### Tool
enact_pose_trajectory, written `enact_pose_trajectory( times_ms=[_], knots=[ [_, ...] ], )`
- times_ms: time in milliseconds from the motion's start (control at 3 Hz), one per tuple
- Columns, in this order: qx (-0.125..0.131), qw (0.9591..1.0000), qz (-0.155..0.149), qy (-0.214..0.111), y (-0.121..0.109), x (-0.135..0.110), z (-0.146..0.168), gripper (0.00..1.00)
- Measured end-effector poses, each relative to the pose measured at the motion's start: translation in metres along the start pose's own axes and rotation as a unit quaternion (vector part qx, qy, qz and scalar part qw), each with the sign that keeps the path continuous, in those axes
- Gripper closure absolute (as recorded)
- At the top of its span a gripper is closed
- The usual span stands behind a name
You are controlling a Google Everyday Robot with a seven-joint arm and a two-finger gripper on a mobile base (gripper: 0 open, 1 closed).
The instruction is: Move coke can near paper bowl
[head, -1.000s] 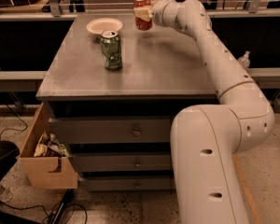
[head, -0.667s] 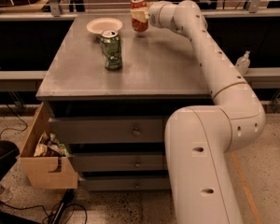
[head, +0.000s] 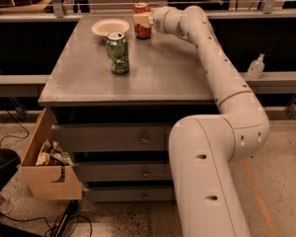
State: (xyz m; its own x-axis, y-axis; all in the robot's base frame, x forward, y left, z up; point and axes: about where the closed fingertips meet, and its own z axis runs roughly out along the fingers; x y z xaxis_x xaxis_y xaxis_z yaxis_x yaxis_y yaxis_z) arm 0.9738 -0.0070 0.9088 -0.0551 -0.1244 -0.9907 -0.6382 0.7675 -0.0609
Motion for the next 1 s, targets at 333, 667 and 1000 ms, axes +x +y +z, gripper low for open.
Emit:
enact_pose_trajectory(
  times_ms=[333, 667, 1000],
  knots=[
    [-0.001, 1.0, 0.0, 0.001, 0.0021, 0.0011, 0.0023, 0.76],
    [-0.004, 1.0, 0.001, 0.002, 0.0055, 0.0031, 0.0057, 0.45],
    [-0.006, 1.0, 0.001, 0.003, 0.0074, 0.0043, 0.0077, 0.22]
  ],
)
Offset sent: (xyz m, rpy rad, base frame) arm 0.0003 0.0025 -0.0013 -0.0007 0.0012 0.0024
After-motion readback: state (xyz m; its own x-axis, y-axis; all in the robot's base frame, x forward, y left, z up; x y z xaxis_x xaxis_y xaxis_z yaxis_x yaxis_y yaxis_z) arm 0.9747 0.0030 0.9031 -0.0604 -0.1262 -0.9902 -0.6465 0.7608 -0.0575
